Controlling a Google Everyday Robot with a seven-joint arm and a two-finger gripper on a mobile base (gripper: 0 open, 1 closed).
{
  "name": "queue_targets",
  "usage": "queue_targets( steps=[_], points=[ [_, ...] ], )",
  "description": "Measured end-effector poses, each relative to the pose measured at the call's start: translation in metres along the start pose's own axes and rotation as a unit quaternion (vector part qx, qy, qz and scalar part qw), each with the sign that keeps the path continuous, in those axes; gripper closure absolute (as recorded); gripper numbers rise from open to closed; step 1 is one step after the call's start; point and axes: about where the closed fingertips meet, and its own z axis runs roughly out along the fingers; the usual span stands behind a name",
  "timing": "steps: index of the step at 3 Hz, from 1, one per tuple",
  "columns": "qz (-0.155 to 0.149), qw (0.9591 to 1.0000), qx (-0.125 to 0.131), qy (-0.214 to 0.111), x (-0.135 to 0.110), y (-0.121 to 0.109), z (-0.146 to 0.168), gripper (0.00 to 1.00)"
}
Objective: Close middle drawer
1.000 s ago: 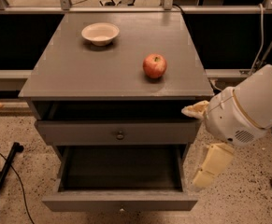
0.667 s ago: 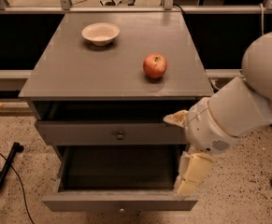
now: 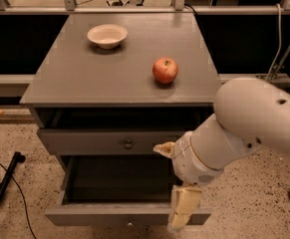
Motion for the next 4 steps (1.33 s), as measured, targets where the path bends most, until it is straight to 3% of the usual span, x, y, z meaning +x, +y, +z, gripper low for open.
queue_targets(
  steps=[1,2,3,4],
  points=[
    [-0.006,0.9998,0.013,0.017,0.003,-0.011,0.041,0.0],
    [-0.006,0.9998,0.013,0.017,0.003,-0.011,0.041,0.0],
    [0.011,0.9997,-0.021,-0.001,0.038,-0.004,0.084,0.0],
    [0.016,0.9993,-0.031,-0.011,0.069,0.004,0.121,0.0]
  ],
)
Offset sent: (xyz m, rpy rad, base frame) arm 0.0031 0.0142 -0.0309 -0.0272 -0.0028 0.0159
